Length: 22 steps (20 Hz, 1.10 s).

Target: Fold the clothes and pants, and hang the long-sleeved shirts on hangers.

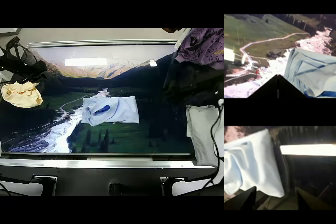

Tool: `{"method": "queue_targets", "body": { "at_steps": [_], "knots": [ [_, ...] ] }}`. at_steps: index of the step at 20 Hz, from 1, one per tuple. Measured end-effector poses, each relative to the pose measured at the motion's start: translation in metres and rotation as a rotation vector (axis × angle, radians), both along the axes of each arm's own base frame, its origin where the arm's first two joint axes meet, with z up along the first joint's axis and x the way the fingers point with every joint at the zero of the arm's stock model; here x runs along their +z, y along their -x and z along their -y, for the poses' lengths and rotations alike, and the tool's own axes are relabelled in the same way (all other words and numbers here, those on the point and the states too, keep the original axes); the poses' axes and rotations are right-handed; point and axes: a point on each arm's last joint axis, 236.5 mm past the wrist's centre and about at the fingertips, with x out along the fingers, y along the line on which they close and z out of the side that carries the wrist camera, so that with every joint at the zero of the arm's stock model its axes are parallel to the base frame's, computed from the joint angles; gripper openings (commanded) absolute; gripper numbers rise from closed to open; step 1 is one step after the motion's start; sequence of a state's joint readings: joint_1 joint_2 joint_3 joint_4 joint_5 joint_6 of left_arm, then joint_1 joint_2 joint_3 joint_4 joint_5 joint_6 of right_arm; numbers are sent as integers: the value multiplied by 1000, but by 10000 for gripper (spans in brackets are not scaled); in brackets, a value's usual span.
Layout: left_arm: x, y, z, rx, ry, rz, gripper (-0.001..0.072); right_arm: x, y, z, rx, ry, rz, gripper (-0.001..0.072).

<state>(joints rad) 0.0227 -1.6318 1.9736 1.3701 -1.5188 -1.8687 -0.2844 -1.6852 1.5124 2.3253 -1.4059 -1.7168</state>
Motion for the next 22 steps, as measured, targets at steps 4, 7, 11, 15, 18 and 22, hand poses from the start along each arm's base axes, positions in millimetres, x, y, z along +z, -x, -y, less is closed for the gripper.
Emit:
{"method": "queue_targets", "body": {
  "at_steps": [4, 7, 11, 15, 18, 22],
  "knots": [
    [0, 0, 0, -1, -1, 0, 18, -58, 9, -40, 60, -59, -72, 552],
    [0, 0, 0, -2, -1, 0, 18, -83, 10, -71, 92, -77, -92, 539],
    [0, 0, 0, -2, -1, 0, 18, -100, 11, -106, 126, -88, -98, 429],
    [0, 0, 0, -2, -1, 0, 18, -106, 9, -123, 132, -83, -95, 224],
    [0, 0, 0, -2, -1, 0, 18, -108, 9, -129, 130, -73, -93, 31],
    [0, 0, 0, -2, -1, 1, 18, -73, -16, -130, 110, -79, -9, 30]
  ]
}}
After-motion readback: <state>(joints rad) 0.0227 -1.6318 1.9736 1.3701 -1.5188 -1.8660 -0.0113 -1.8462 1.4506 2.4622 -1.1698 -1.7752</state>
